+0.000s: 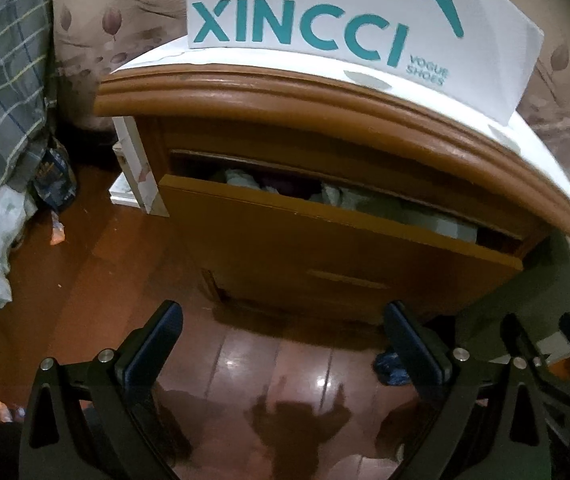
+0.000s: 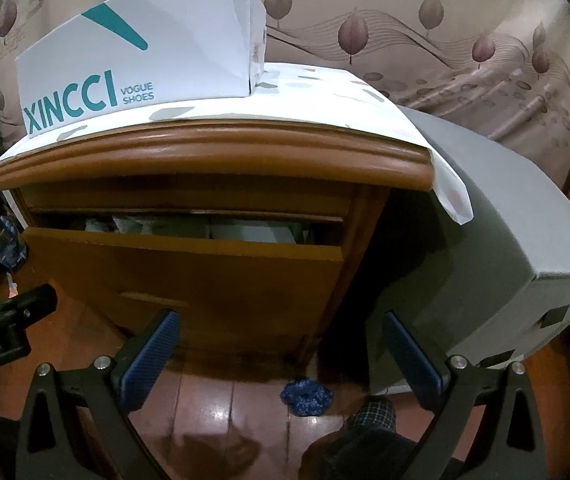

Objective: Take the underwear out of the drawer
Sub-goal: 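Hook the drawer front with the left gripper and pull the drawer open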

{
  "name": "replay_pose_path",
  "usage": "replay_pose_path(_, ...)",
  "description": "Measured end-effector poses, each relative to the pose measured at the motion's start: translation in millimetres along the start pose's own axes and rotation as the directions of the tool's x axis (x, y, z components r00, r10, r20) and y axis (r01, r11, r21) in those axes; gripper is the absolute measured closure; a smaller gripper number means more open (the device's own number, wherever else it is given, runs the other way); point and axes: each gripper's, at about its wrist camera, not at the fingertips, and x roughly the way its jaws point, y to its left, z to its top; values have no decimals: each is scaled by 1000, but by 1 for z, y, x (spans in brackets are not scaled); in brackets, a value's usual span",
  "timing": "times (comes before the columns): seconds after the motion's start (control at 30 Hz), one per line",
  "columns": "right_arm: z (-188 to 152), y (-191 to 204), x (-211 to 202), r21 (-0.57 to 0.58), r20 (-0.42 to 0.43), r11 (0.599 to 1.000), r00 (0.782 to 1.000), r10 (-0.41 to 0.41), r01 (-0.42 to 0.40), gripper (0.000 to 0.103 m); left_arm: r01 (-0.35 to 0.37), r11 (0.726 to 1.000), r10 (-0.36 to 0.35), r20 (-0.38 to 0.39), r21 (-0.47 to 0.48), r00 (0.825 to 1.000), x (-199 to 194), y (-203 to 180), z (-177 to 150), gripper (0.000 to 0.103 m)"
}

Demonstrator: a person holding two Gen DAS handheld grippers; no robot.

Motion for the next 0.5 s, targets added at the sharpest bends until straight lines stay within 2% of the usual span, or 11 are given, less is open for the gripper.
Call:
replay_pose_path(0.07, 0, -1, 0, 6, -4, 1000, 1000, 5, -4, 0, 36, 999, -37, -2, -37, 999, -1, 5, 2, 2)
replay_pose_path(0.17, 0, -2, 0, 16, -11, 1000, 1000, 12, -12, 0, 107, 983, -110, -9, -150, 994, 1, 20, 6, 2)
replay_pose_path(0.27, 2, -3, 0, 22, -14, 1000, 1000, 15, -15, 0, 155, 952, -161, 0, -264, 987, 5, 35, 13, 1)
replay_pose_path(0.3, 2, -3, 0, 24, -12, 1000, 1000, 16, -15, 0, 169, 934, -174, 14, -314, 985, 6, 40, 15, 1)
replay_pose_path(0.33, 3, -4, 0, 27, -12, 999, 1000, 16, -16, 0, 192, 904, -195, 31, -382, 980, 10, 47, 18, 1)
replay_pose_path(0.4, 4, -5, 0, 38, -14, 999, 1000, 24, -24, 0, 214, 863, -218, 46, -458, 975, 18, 54, 20, 1)
replay_pose_path(0.43, 3, -5, 0, 43, -16, 999, 1000, 27, -26, 0, 241, 820, -245, 62, -520, 967, 26, 59, 19, 1)
replay_pose_path(0.47, 4, -6, 0, 47, -18, 999, 999, 29, -29, 0, 253, 800, -256, 72, -544, 964, 30, 62, 19, 1)
replay_pose_path(0.5, 3, -7, 1, 49, -22, 998, 999, 31, -30, 0, 261, 767, -264, 82, -587, 961, 38, 65, 16, 1)
